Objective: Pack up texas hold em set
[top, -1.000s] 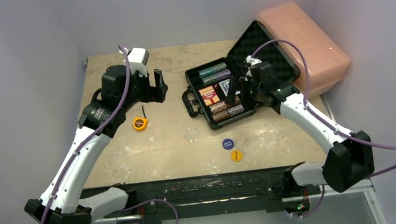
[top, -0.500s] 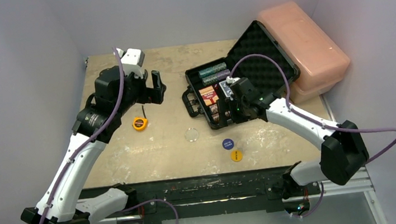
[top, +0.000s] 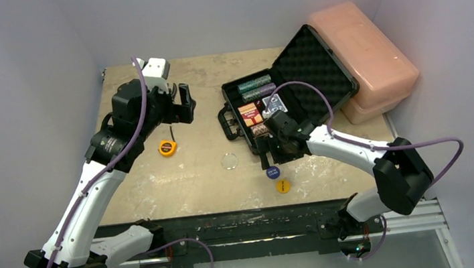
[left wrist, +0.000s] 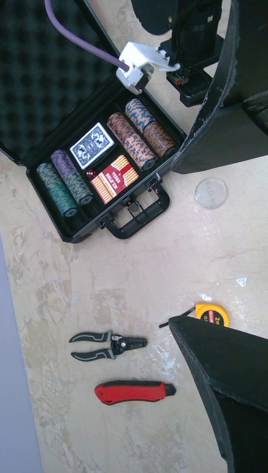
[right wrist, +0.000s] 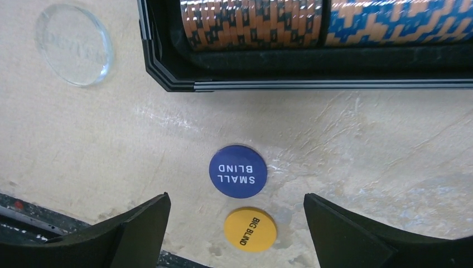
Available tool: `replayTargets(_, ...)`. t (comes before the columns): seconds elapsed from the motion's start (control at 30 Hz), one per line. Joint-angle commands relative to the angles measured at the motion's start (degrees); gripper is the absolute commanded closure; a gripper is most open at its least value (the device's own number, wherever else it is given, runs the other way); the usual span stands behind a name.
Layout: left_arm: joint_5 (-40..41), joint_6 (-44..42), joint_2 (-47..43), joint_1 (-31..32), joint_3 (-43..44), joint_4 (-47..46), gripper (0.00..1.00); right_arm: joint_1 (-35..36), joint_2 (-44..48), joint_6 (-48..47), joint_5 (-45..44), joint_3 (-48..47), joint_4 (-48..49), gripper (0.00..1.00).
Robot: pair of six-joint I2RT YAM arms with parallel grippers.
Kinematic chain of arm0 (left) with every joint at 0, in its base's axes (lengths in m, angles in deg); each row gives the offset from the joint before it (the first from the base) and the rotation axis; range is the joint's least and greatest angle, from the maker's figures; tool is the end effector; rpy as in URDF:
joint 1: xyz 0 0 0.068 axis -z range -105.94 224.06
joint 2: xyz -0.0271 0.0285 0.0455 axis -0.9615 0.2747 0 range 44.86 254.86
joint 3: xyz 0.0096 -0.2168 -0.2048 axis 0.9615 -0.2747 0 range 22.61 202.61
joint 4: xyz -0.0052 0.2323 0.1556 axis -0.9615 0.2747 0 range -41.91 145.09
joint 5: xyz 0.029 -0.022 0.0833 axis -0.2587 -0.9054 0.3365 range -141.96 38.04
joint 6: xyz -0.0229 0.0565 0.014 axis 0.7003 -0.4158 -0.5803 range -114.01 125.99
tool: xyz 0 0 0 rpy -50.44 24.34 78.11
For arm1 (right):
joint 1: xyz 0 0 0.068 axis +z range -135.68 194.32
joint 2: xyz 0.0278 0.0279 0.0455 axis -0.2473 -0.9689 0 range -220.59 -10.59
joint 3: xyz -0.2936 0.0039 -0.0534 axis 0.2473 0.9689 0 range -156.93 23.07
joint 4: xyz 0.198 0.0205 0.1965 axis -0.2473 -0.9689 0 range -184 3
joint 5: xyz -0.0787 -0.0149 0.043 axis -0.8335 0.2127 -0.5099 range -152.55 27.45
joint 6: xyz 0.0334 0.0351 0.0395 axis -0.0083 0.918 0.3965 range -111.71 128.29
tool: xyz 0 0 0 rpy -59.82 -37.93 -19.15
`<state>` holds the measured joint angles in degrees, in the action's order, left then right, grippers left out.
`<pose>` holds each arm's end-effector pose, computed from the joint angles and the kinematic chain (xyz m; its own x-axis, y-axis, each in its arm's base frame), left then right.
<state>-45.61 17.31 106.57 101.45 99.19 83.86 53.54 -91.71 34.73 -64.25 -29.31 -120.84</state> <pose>0.2118 -0.1038 0.4516 -0.3823 -0.0214 -0.9238 0.2963 0.9441 -0.1445 0.2269 0.1835 0.2180 -0.8925 -0.1540 -0.4240 -0.2503 0.9510 0.1814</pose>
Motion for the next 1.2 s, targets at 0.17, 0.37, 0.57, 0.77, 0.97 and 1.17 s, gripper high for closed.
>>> replayTargets(0.17,-0.57,-1.25,-1.09,-0.16,0.33,-0.97,0.0,4.17,-5.59,3.59,-3.0,-0.4,1.41,0.1)
replayTargets(0.37,-0.46,-1.12,-1.04,-0.15,0.5,-0.93,0.0,5.14,-7.77,3.88,-3.79,-0.36,1.81,0.15)
replayTargets(0.57,-0.57,-1.0,-1.07,-0.15,0.77,-0.63,0.0,5.5,-9.53,4.02,-5.07,-0.23,2.54,0.21)
replayTargets(0.77,-0.9,-1.03,-0.96,-0.16,0.77,-0.71,0.0,5.51,-10.35,4.15,-6.5,0.16,3.71,0.26)
replayTargets(0.97,-0.76,-1.11,-0.85,-0.15,0.77,-0.61,0.0,5.47,-11.5,4.15,-6.79,0.64,4.31,0.31)
replayTargets(1.17,-0.85,-1.05,-0.75,-0.2,0.81,-0.67,0.0,5.75,-11.35,4.22,-7.05,1.1,3.85,0.38)
